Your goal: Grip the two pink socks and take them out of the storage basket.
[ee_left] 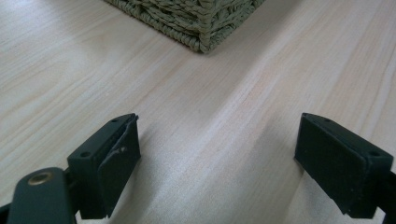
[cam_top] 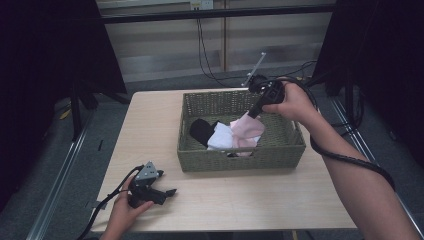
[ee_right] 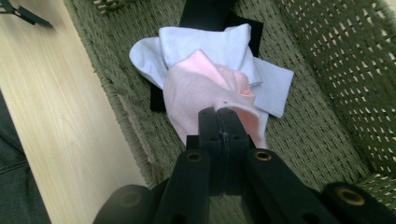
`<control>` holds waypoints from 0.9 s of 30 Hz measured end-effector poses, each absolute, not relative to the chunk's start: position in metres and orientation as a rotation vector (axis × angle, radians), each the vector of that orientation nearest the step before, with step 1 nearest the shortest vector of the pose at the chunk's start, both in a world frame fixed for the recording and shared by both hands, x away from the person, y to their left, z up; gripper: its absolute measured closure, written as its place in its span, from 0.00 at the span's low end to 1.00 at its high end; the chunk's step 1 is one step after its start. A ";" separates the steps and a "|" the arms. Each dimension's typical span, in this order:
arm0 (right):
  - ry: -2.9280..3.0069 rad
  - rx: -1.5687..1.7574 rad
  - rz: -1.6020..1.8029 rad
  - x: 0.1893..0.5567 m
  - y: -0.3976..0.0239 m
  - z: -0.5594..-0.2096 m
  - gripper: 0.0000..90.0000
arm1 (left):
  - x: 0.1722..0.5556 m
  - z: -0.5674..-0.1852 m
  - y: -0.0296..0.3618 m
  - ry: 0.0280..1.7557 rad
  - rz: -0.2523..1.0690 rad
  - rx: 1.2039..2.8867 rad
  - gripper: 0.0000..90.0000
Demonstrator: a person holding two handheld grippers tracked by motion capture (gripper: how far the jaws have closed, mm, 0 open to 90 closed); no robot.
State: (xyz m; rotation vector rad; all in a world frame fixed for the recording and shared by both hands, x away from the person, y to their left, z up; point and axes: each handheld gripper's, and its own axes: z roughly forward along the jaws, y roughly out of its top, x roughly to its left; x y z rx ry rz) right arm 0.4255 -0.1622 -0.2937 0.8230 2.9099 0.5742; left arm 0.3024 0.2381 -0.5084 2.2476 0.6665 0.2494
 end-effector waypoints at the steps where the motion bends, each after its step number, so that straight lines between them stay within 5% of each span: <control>1: 2.910 0.823 0.574 0.425 -0.162 -0.294 1.00 | 0.302 -0.508 0.238 0.667 0.249 2.248 0.15; 27: 2.923 0.629 0.657 0.374 -0.165 -0.257 0.99 | 0.302 -0.509 0.238 0.668 0.249 2.246 0.15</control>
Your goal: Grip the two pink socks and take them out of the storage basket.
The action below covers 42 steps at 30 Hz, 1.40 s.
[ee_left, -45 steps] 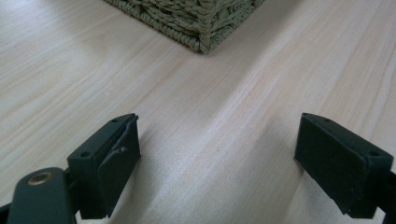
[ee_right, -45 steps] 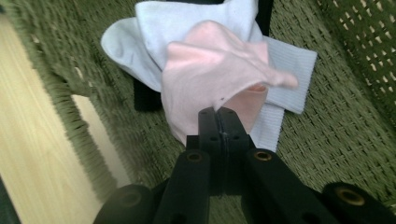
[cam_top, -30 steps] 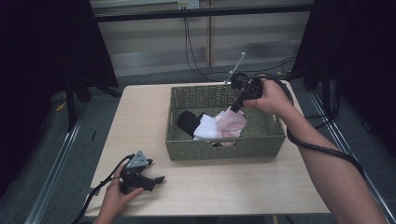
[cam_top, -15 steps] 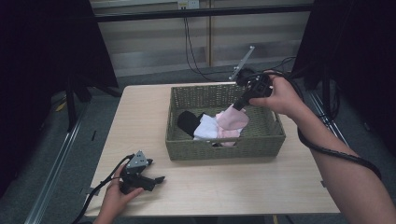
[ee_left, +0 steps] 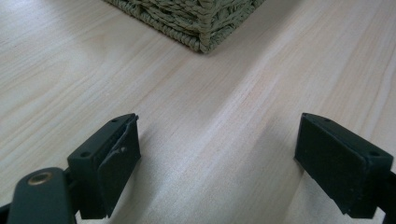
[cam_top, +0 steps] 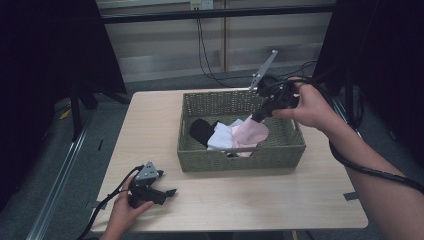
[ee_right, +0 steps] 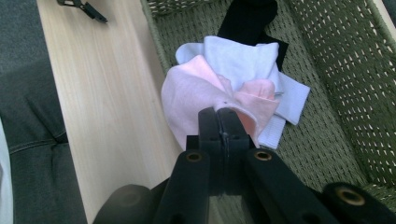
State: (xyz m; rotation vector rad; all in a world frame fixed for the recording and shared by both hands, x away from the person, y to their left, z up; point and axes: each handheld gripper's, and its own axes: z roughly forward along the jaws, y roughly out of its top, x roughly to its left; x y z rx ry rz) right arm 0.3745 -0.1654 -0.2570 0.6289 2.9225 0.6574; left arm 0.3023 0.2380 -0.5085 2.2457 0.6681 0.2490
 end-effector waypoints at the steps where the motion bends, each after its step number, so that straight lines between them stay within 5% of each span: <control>1: 2.935 0.614 0.653 0.370 -0.165 -0.255 0.99 | 0.302 -0.508 0.238 0.667 0.250 2.247 0.15; 26: 3.055 0.311 0.737 0.312 -0.143 -0.254 0.99 | 0.302 -0.509 0.238 0.666 0.252 2.244 0.15; 31: 3.062 0.311 0.743 0.309 -0.140 -0.262 0.81 | 0.302 -0.509 0.238 0.666 0.252 2.243 0.15; 42: 3.055 0.492 0.698 0.337 -0.152 -0.287 0.75 | 0.302 -0.509 0.238 0.669 0.250 2.242 0.15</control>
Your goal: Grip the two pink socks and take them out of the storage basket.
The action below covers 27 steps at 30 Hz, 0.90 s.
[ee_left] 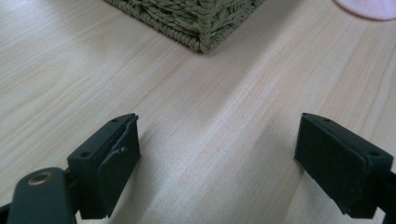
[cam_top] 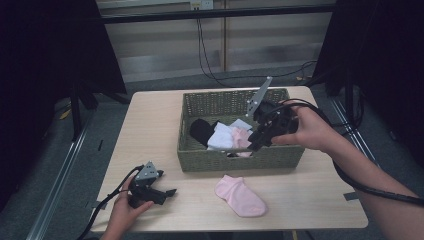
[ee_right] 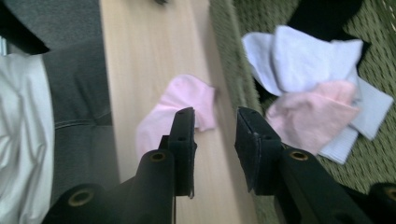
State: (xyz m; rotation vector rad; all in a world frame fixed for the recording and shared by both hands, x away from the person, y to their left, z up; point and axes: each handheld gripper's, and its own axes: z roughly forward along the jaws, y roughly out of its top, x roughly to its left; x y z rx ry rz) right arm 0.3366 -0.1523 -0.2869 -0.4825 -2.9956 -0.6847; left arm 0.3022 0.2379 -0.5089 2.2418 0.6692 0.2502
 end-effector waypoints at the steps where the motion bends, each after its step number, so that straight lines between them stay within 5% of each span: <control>1: -2.995 -0.512 -0.666 0.344 -0.154 -0.293 0.74 | 0.302 -0.509 0.238 0.669 0.250 2.242 0.15; 27: -2.999 -0.792 -0.547 0.421 -0.147 -0.377 0.62 | 0.302 -0.509 0.238 0.670 0.250 2.240 0.15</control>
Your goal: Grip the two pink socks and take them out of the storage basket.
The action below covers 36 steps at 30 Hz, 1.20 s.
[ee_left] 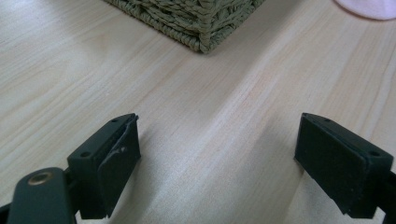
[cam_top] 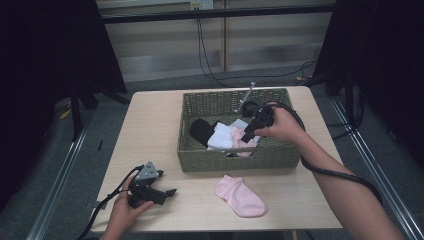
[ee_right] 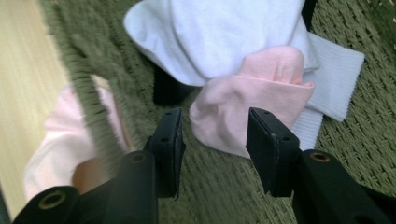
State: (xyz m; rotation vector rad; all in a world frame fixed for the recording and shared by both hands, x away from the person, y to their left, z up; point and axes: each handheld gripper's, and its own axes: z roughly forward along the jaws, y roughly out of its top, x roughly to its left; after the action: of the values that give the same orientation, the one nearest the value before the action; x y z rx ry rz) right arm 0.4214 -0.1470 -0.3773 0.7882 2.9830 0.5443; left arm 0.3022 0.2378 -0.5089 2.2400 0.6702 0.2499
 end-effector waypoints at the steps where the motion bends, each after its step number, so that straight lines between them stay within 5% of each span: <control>1: 2.973 0.825 0.539 0.423 -0.147 -0.380 0.62 | 0.302 -0.509 0.238 0.669 0.250 2.242 0.15; 27: 2.933 0.970 0.494 0.454 -0.143 -0.434 0.48 | 0.302 -0.509 0.238 0.669 0.250 2.241 0.15; 31: 2.941 0.949 0.469 0.455 -0.139 -0.438 0.56 | 0.302 -0.509 0.238 0.670 0.249 2.242 0.15; 36: 2.967 0.954 0.461 0.456 -0.137 -0.439 0.80 | 0.302 -0.509 0.238 0.670 0.249 2.242 0.15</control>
State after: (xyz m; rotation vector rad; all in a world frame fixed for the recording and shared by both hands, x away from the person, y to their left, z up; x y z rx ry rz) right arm 0.4564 -0.1365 -0.4390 0.9539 2.9674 0.4608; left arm 0.3022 0.2379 -0.5089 2.2418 0.6701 0.2488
